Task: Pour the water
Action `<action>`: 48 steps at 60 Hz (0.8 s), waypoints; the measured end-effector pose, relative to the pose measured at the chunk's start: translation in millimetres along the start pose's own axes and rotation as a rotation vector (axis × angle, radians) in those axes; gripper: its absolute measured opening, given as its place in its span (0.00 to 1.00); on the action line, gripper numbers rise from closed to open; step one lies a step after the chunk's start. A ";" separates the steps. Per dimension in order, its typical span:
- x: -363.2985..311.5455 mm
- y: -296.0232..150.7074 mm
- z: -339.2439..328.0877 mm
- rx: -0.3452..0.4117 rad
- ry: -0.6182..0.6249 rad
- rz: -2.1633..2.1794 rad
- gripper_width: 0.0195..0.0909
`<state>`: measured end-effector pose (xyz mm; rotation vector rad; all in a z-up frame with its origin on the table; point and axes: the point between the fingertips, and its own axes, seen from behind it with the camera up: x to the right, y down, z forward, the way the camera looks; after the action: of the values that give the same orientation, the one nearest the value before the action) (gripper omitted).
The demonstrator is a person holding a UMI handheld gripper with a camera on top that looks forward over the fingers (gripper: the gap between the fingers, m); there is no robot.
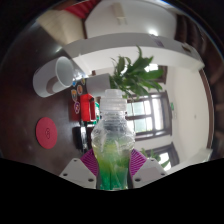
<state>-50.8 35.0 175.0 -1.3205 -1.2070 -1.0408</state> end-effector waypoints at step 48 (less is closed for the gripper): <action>-3.6 -97.9 34.5 0.063 0.118 -0.725 0.23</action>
<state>-149.6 66.5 180.2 -0.7526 -1.6579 -1.5416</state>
